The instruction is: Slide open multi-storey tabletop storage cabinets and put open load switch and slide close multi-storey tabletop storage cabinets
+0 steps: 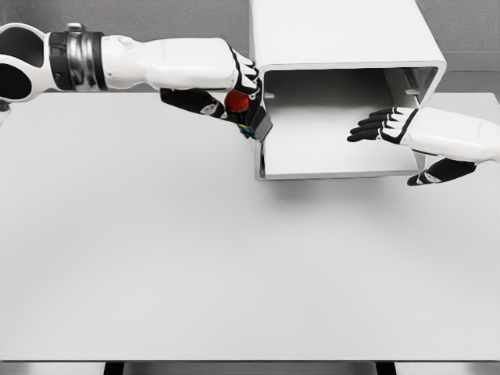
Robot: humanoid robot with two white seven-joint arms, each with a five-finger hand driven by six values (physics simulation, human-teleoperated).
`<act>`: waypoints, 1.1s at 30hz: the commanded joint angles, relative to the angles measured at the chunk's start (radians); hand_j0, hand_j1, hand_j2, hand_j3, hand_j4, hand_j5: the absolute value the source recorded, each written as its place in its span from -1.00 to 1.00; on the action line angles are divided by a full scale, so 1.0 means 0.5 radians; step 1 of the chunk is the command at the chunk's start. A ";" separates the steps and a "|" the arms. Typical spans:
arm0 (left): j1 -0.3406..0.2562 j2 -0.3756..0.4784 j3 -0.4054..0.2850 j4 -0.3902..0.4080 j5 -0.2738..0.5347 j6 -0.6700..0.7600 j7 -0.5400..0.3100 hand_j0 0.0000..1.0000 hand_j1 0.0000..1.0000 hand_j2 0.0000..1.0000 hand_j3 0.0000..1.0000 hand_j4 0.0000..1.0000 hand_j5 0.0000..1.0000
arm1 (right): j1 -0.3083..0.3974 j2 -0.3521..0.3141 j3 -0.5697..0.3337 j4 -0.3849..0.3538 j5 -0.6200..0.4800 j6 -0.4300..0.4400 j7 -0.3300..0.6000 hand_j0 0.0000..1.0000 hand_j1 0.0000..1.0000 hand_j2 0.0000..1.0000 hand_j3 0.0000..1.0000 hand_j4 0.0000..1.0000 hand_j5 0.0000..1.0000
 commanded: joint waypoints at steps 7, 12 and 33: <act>-0.006 -0.117 -0.003 0.048 -0.040 0.004 -0.030 -0.24 -0.24 -0.24 -0.24 -0.24 -0.24 | 0.000 -0.004 0.005 0.000 -0.011 0.003 0.002 1.00 1.00 1.00 1.00 1.00 1.00; -0.009 -0.185 -0.006 0.097 -0.123 0.004 -0.030 -0.24 -0.24 -0.24 -0.24 -0.24 -0.24 | 0.009 -0.011 0.009 0.000 -0.014 0.003 0.002 1.00 1.00 1.00 1.00 1.00 1.00; -0.034 -0.455 -0.049 0.275 -0.338 0.004 -0.055 -0.24 -0.24 -0.24 -0.24 -0.24 -0.24 | 0.028 -0.004 0.009 0.000 -0.011 0.003 0.011 1.00 1.00 1.00 1.00 1.00 1.00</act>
